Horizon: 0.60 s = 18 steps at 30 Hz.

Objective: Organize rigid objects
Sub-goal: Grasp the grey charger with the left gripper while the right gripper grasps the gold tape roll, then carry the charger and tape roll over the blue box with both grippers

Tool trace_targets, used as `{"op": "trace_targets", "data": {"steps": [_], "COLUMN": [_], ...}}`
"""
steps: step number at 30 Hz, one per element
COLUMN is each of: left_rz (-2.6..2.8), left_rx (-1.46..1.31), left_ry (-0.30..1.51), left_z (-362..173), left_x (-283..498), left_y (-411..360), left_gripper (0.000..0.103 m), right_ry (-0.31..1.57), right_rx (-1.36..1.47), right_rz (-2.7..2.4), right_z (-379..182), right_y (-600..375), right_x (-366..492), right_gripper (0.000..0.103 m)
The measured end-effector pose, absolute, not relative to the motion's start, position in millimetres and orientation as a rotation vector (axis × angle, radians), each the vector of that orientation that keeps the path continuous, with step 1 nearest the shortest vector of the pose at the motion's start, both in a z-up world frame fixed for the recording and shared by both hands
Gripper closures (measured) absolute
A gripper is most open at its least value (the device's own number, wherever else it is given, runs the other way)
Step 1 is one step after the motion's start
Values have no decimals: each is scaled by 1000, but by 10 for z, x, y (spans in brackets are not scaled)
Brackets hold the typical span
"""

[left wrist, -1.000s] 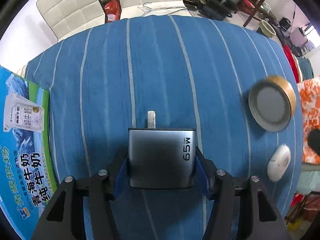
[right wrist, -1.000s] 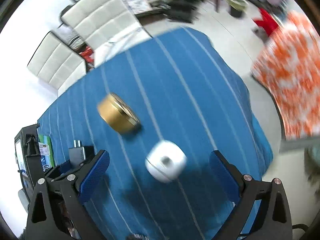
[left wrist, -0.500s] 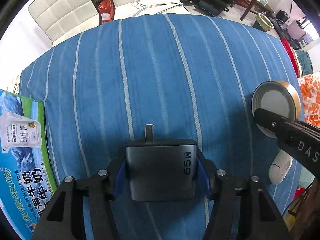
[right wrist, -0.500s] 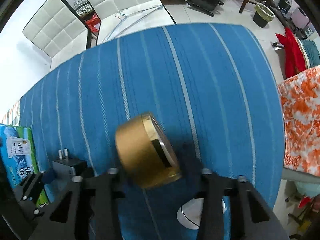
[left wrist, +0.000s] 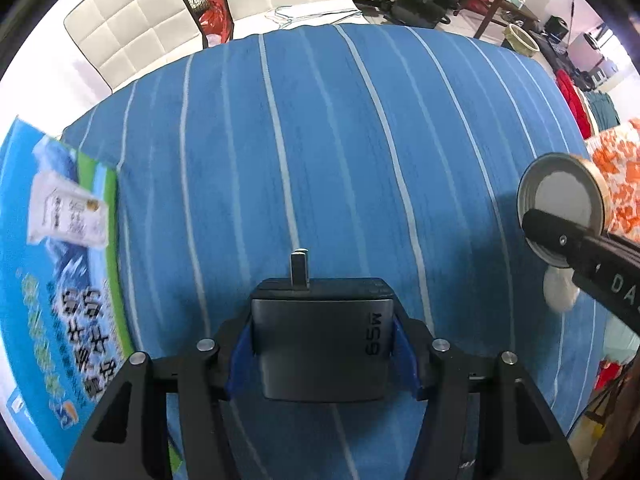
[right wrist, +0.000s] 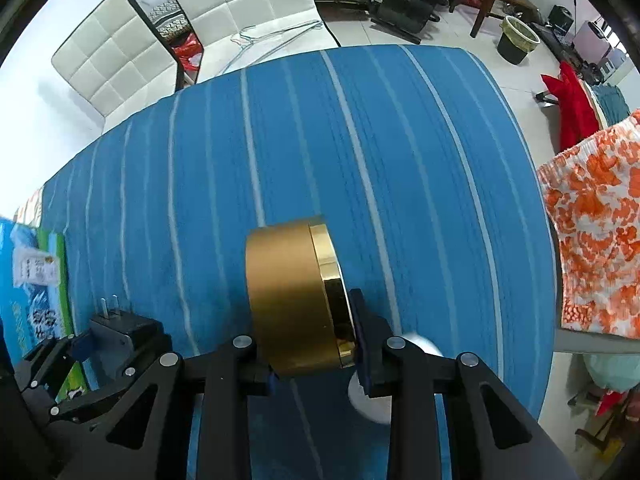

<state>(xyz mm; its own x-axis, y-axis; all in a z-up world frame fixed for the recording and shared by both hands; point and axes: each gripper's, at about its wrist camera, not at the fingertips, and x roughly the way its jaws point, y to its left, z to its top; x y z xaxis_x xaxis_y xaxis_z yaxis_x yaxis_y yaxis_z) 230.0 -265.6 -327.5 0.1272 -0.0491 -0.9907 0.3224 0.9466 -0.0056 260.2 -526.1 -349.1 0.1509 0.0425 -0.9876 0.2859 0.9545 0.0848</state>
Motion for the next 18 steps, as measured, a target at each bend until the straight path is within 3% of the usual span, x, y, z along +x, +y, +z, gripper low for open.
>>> {"op": "trace_targets", "data": {"steps": [18], "left_rz": [-398], "left_rx": [196], "left_ry": [1291], "left_z": [-2428], "left_x": [1543], "left_y": [-1926], "left_gripper": [47], "right_ry": [1291], "right_rx": [323], "right_rz": [-126], "right_z": [-2654], "right_y": [-4690], "right_x": [1454], "right_gripper": [73]}}
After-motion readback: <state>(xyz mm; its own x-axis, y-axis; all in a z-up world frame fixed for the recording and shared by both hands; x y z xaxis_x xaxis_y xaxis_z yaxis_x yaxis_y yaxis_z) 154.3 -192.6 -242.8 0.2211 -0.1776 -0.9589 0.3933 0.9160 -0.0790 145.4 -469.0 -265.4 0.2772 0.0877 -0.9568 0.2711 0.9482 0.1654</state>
